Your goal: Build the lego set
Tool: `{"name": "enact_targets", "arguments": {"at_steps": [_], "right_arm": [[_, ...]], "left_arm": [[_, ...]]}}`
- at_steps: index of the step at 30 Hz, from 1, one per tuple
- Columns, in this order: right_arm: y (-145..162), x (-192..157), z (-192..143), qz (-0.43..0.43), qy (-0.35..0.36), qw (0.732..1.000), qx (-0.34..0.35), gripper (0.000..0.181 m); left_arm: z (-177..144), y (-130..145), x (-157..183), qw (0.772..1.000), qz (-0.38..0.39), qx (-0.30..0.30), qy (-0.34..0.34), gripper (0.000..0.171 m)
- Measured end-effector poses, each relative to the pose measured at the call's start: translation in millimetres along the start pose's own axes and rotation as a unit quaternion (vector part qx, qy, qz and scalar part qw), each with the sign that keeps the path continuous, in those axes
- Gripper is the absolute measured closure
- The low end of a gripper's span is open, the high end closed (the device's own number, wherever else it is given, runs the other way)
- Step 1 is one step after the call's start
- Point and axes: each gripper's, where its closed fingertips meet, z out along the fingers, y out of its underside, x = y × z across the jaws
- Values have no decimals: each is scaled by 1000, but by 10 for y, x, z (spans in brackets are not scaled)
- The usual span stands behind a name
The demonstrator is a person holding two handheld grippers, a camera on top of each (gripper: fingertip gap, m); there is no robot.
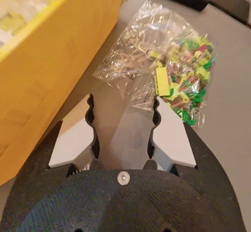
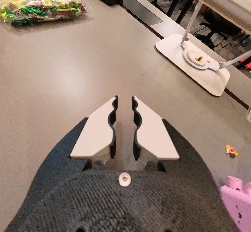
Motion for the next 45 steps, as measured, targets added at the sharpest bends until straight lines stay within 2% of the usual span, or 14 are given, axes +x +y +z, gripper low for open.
{"name": "enact_targets", "arguments": {"at_steps": [2, 5, 10, 13, 16, 19, 21, 27, 30, 34, 36, 41, 44, 45], "right_arm": [[2, -4, 2, -3, 1, 1000, -1, 163], [-1, 4, -2, 0, 1, 1000, 1, 163], [-4, 18, -6, 8, 0, 1000, 3, 163], [-6, 19, -9, 9, 0, 1000, 4, 163], [-34, 35, -28, 9, 3, 1000, 14, 164], [-165, 33, -99, 17, -4, 998, 53, 164], [-342, -67, -193, 57, -47, 992, 103, 157], [-676, -228, -420, 228, -191, 934, 195, 108], [-713, -249, -488, 250, -243, 915, 204, 100], [-753, -319, -683, 246, -325, 887, 217, 103], [-741, -450, -824, 232, -387, 866, 215, 103], [-670, -742, -993, 170, -455, 849, 210, 124], [-589, -942, -1014, 130, -478, 848, 189, 159], [-562, -991, -1013, 113, -480, 850, 185, 181]], "left_arm": [[38, -77, -1, 1000, 1, 8, 3, 86], [118, -119, 59, 1000, 11, -11, 24, 101], [53, -391, 325, 994, -1, 51, 96, 170], [-153, -619, 644, 980, 47, 123, 146, 171], [-489, -713, 1084, 956, 139, 181, 184, 171], [-888, -497, 1662, 923, 210, 191, 260, 171], [-1114, -218, 1983, 903, 250, 187, 294, 171], [-1686, 615, 2645, 860, 282, 157, 394, 171], [-1921, 890, 2813, 826, 339, 169, 419, 171], [-2189, 1213, 2901, 750, 436, 194, 458, 171], [-2295, 1282, 2896, 738, 426, 183, 490, 171], [-2448, 1456, 2808, 707, 396, 116, 574, 171], [-2508, 1540, 2750, 685, 388, 72, 613, 171], [-2512, 1532, 2734, 682, 386, 67, 617, 171]]}}
